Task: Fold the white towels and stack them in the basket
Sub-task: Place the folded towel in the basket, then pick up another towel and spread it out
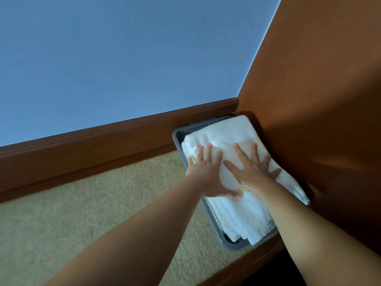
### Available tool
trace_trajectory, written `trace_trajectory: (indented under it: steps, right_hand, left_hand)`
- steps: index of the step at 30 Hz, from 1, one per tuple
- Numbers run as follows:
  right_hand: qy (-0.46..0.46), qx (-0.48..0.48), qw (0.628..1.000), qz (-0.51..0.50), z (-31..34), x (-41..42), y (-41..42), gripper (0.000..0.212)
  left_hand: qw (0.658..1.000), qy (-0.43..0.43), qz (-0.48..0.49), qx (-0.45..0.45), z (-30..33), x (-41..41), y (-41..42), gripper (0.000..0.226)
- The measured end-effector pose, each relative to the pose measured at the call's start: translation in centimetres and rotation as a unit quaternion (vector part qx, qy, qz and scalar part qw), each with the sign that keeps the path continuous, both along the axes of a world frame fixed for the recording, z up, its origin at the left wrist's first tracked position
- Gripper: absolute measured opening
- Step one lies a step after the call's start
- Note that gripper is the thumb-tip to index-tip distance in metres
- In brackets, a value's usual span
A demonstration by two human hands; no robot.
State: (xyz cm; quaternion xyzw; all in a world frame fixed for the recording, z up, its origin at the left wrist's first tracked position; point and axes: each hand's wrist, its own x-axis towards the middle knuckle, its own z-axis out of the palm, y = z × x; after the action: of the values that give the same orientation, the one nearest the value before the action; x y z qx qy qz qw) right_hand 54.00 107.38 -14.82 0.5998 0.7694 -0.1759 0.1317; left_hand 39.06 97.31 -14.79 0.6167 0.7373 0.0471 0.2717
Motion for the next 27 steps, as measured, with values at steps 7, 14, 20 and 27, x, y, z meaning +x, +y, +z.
trace_trajectory:
  steps: [7, 14, 20, 27]
  right_hand:
    - [0.074, 0.070, 0.993, 0.057, 5.0, -7.7, -7.3, 0.075]
    - [0.254, 0.062, 0.887, 0.381, 9.3, -25.4, -27.7, 0.080]
    - [0.271, -0.044, 0.761, 0.588, 11.8, -38.2, -48.5, 0.081]
    - [0.194, -0.131, 0.660, 0.714, 10.2, -49.0, -70.6, 0.081]
  left_hand:
    - [0.973, -0.081, 0.155, 0.152, 3.8, -5.3, -13.9, 0.085]
    - [0.874, 0.051, 0.419, 0.239, 7.0, -15.5, -38.9, 0.054]
    - [0.725, 0.134, 0.631, 0.243, 9.3, -21.1, -61.9, 0.049]
    - [0.572, 0.115, 0.782, 0.220, 8.1, -25.9, -81.9, 0.037]
